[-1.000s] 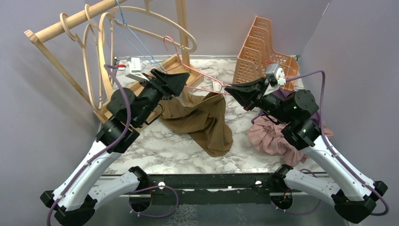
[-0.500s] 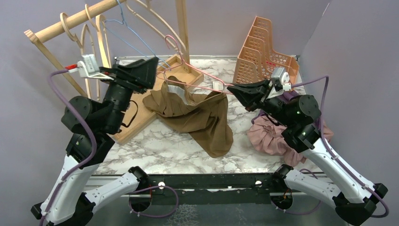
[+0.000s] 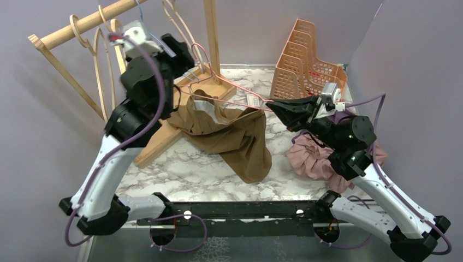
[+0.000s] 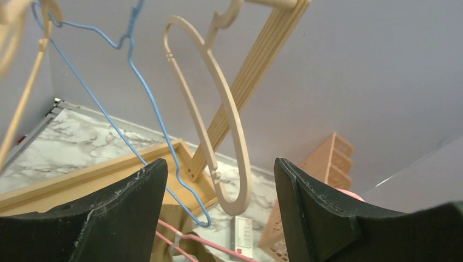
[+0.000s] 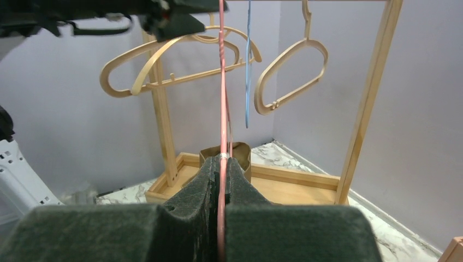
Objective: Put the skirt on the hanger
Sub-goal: Move the hanger to the clothesline.
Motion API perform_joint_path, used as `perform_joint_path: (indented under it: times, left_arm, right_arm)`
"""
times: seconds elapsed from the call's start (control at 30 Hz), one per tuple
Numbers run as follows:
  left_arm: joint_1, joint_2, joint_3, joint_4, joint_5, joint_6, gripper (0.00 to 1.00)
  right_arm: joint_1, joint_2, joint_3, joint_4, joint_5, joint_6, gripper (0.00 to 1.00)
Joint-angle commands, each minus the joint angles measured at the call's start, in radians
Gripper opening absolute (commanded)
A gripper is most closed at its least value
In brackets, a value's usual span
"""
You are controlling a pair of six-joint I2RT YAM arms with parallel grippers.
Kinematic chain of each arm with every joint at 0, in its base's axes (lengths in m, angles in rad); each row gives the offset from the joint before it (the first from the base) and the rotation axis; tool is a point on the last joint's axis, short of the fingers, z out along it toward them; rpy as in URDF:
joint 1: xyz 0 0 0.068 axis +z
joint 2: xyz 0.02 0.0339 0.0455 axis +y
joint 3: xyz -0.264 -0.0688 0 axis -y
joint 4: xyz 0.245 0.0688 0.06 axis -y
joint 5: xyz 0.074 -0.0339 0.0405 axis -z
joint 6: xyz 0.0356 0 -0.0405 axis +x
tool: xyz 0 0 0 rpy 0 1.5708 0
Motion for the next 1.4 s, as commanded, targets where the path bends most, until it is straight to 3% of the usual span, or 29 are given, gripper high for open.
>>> perform_joint_path:
  times: [0.0, 0.1, 0.33, 0.57, 0.67, 0.87, 1.07, 1.23, 1.37]
  left_arm:
    - [0.050, 0.109, 0.090, -0.080, -0.018, 0.044, 0.75]
    - [0.136, 0.165, 0.113, -0.111, 0.016, 0.019, 0.76]
    - [0.382, 0.215, 0.042, -0.061, 0.248, -0.051, 0.74]
    - [0.485, 0.297, 0.033, 0.085, 0.496, -0.012, 0.49]
    - [0.495, 0.347, 0.061, 0.124, 0.594, 0.007, 0.33]
    - [0.495, 0.441, 0.142, 0.190, 0.757, -0.002, 0.13]
    - [0.495, 0.505, 0.183, 0.284, 0.878, -0.056, 0.16]
    - [0.495, 0.468, 0.158, 0.265, 0.832, -0.089, 0.41]
    - [0.495, 0.403, 0.101, 0.211, 0.736, -0.119, 0.52]
  right_arm:
    - [-0.003, -0.052, 0.012, 0.135, -0.001, 0.011, 0.01]
    - [-0.003, -0.065, 0.011, 0.125, 0.000, 0.011, 0.01]
    - [-0.003, -0.094, 0.004, 0.094, 0.007, 0.017, 0.01]
    - [-0.003, -0.105, 0.012, 0.061, 0.021, 0.004, 0.01]
    - [-0.003, -0.105, 0.018, 0.048, 0.025, -0.003, 0.01]
    - [-0.003, -0.103, 0.026, 0.039, 0.028, -0.007, 0.01]
    - [-0.003, -0.068, 0.032, 0.075, 0.031, -0.005, 0.01]
    - [-0.003, -0.032, 0.046, 0.099, 0.043, -0.004, 0.01]
    - [-0.003, -0.007, 0.059, 0.112, 0.041, 0.000, 0.01]
